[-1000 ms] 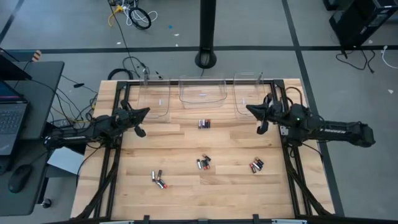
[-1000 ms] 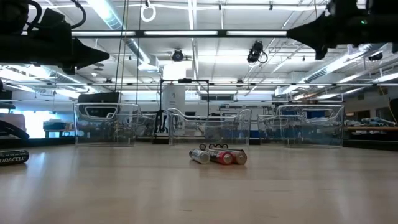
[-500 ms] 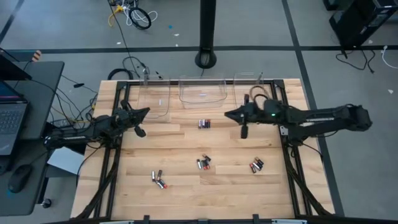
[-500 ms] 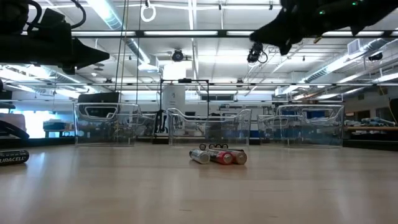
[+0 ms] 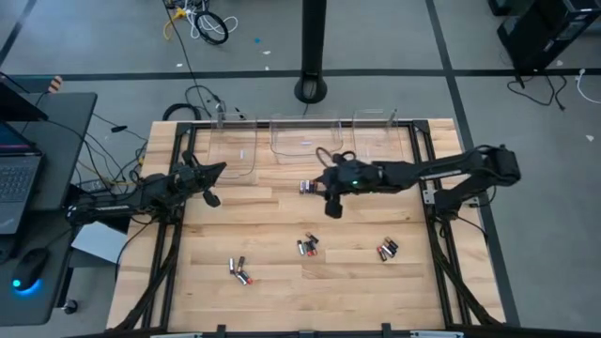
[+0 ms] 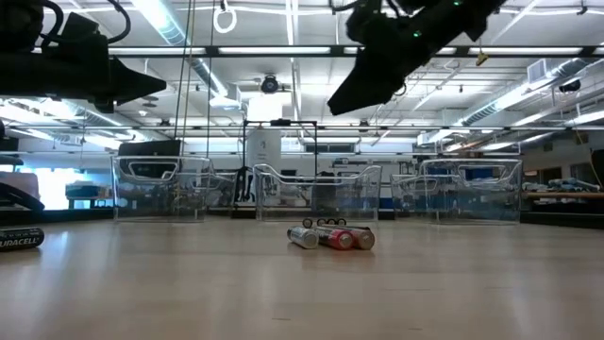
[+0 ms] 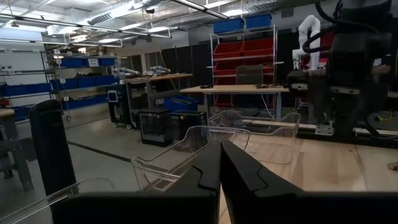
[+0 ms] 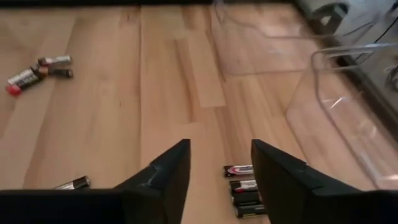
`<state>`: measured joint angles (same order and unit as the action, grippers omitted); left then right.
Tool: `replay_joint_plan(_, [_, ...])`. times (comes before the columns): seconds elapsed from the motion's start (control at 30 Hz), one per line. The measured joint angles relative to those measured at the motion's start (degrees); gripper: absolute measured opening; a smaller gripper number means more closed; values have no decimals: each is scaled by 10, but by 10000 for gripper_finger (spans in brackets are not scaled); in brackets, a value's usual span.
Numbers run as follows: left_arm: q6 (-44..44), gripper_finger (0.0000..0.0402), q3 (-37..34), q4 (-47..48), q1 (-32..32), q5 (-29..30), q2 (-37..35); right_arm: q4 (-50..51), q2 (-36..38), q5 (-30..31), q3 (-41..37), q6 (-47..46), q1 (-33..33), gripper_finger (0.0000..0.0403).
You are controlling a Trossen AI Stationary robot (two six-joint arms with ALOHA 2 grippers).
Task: Sort batteries
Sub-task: Put the silver battery into the right transparent bin
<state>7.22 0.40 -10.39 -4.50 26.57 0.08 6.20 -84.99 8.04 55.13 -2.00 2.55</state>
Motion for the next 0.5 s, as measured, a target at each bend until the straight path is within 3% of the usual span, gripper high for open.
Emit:
replay_joint_plan(0.3, [0, 17, 0, 0, 0, 0, 0, 131, -114, -5, 124, -13, 8, 266])
replay_joint_plan(0.5, [0, 17, 0, 0, 0, 0, 0, 151, -180, -29, 161, 22, 28, 301])
